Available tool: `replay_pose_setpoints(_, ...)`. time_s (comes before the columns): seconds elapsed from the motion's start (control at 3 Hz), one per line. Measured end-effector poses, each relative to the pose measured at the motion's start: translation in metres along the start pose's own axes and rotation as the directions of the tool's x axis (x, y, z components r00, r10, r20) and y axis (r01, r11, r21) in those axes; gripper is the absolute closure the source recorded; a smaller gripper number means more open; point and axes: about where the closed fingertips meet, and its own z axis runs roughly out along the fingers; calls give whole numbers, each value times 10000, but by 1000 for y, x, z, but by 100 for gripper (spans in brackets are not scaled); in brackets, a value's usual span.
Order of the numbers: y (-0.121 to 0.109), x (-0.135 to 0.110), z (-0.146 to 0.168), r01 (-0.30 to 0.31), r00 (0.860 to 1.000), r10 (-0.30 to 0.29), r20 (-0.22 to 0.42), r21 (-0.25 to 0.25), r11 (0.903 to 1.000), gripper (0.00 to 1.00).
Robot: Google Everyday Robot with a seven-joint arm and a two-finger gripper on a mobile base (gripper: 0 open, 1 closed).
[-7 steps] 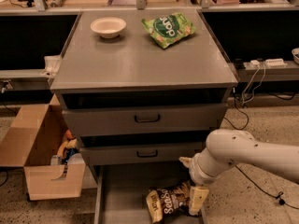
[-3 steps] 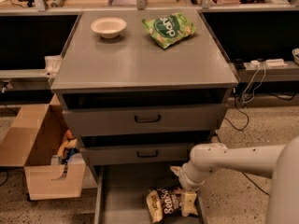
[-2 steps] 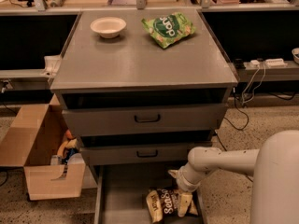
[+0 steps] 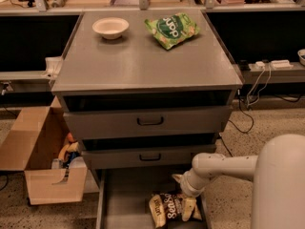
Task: Pick brown chip bag from bottom drawer and place on counter
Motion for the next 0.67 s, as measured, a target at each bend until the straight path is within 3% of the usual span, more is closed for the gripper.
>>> replay_pose_setpoints(0.67, -16, 37, 66, 237, 9997, -236, -105, 95, 9997, 0)
